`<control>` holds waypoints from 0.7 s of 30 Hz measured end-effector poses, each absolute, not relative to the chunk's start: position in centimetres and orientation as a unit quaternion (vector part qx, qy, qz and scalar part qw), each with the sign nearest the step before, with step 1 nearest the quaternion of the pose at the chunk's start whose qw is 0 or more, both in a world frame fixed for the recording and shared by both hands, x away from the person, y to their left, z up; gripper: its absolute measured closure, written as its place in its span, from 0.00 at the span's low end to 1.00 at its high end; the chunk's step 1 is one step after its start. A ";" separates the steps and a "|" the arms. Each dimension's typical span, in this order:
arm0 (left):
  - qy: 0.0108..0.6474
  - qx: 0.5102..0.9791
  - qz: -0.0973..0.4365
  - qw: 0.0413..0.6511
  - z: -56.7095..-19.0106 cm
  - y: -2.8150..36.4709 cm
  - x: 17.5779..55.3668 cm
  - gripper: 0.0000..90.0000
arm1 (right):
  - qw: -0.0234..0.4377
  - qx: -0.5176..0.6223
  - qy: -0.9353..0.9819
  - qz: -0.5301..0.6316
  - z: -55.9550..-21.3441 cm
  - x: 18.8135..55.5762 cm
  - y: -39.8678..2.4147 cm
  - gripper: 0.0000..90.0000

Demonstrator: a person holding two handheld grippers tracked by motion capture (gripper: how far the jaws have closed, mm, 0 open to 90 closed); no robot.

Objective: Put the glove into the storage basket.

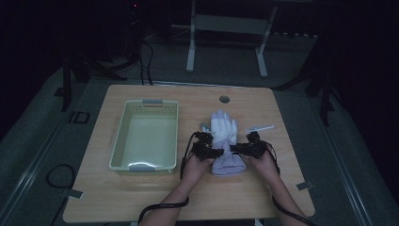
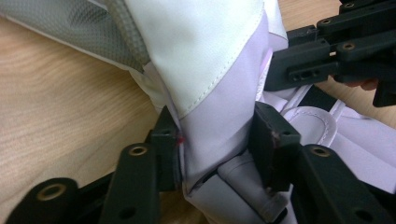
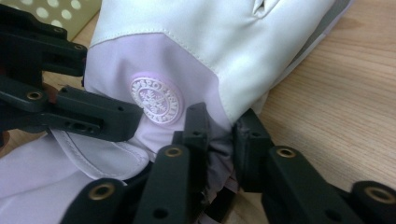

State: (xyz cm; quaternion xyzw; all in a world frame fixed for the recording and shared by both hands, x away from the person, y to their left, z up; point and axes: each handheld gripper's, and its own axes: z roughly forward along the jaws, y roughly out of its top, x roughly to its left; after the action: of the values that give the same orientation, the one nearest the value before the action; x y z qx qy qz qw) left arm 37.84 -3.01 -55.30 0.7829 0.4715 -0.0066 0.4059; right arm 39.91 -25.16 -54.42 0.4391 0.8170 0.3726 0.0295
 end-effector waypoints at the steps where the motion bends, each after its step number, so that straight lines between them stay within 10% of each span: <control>1: 0.470 0.785 -0.005 0.403 -54.9 -3.1 37.9 0.68 | 0.029 0.441 0.815 0.375 -54.3 39.8 -25.2 0.89; 21: 0.425 0.802 0.005 0.421 -47.4 -2.2 36.7 0.76 | 0.080 0.420 0.799 0.422 -47.2 37.0 -25.2 0.91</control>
State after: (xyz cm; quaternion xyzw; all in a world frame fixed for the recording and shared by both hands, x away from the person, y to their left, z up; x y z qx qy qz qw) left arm 36.67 -2.17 -47.38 0.8016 0.4245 0.0052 0.4210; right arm 37.01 -25.22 -47.22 0.4204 0.7994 0.4218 0.0799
